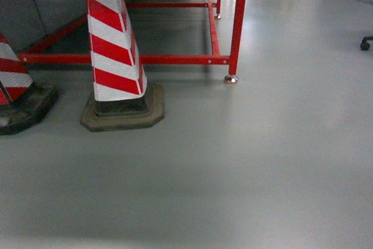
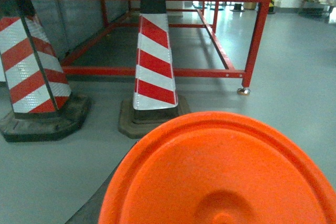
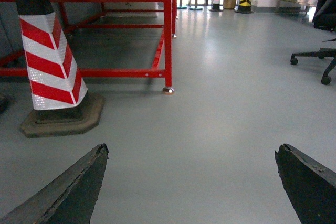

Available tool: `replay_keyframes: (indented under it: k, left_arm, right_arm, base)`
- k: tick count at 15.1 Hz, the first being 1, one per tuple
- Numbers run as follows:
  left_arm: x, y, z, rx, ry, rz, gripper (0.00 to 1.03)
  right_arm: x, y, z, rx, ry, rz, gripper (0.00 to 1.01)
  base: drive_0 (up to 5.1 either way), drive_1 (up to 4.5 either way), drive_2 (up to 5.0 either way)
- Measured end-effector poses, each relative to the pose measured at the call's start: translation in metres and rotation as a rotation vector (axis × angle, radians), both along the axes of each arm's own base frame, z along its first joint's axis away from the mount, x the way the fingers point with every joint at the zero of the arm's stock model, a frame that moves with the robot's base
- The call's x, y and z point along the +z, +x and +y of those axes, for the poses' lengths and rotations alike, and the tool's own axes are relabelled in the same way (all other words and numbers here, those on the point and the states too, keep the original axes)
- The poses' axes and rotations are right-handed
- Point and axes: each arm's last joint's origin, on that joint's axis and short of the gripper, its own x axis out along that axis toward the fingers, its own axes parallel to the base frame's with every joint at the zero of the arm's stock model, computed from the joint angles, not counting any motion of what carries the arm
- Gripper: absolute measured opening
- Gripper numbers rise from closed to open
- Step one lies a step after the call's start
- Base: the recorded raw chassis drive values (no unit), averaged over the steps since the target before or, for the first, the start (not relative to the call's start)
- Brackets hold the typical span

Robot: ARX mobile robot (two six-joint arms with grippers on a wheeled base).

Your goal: Pick capacitor and pack into box

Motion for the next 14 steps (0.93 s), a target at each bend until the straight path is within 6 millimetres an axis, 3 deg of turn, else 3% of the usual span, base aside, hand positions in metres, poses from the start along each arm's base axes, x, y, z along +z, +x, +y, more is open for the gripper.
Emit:
replay_keyframes:
  k: [14]
  left_arm:
    - [0.0007,0.0000,0.0000,0.000,0.000,-0.007,0.43]
  right_arm:
    - [0.0000,0.0000,-0.0001,-0.002,0.000,0.000,0.98]
  base:
    - [-5.0,2.45,2.4]
